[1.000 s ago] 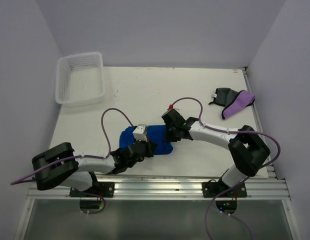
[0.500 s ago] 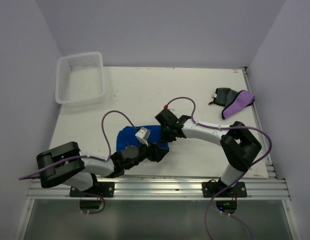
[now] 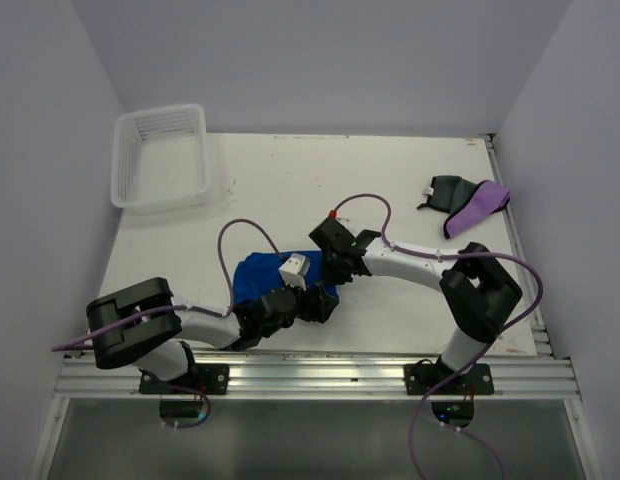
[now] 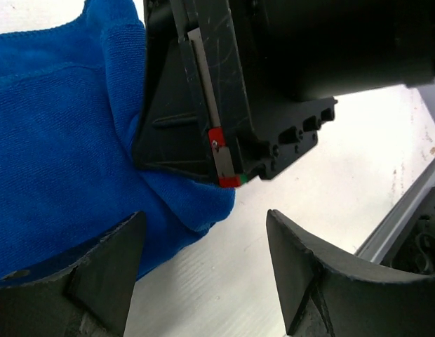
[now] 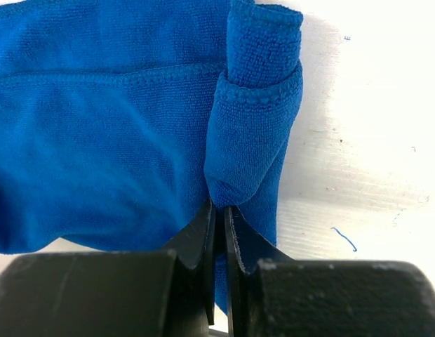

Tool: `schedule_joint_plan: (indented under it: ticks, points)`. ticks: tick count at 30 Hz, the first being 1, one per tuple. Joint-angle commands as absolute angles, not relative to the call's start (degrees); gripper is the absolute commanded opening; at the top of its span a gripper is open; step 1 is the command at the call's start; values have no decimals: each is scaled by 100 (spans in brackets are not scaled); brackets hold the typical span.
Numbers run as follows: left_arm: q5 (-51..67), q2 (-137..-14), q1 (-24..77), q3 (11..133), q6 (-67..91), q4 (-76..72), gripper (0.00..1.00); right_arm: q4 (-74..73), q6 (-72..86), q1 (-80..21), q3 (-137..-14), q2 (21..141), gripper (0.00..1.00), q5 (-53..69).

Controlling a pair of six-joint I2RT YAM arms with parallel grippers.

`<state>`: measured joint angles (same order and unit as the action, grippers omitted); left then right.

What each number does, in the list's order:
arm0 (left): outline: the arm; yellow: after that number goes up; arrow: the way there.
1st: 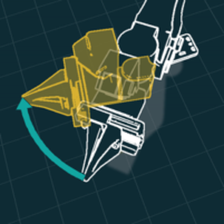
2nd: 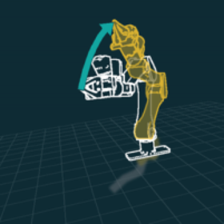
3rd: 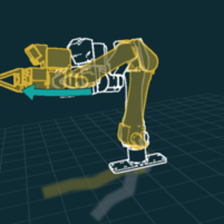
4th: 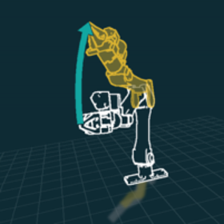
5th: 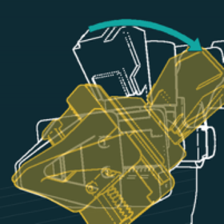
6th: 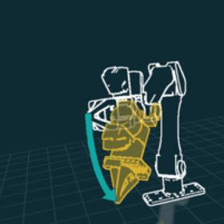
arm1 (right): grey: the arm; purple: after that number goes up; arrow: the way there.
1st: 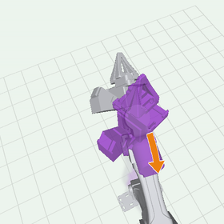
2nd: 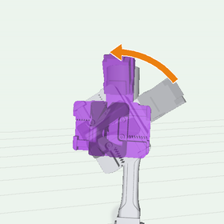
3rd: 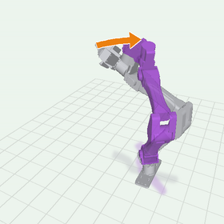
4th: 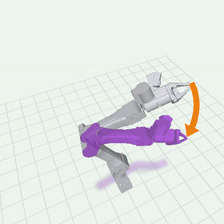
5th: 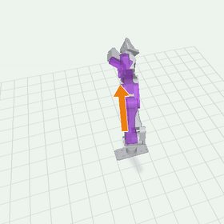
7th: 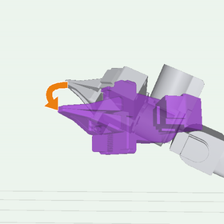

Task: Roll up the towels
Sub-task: Fold the towel

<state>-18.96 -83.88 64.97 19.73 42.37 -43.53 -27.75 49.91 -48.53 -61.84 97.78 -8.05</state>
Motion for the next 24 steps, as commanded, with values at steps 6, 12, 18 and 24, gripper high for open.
schedule_joint_plan:
  ticks: [6,12,18,24]
  points:
    - [-2223,-8859,6539,2715,4429,-3895,71,-2865,5229,-4966,-6416,9844,0,-958]
    - [-2496,-9061,6539,3050,4552,-3156,44,-2883,5256,-4992,-6460,9879,0,-975]
    - [-2672,-9088,6539,2866,4825,-2848,7,-2953,5265,-4983,-6469,9826,0,-1046]
    - [-2672,-8886,6539,2471,5009,-3006,0,-3129,5186,-4983,-6556,9774,19,-1151]
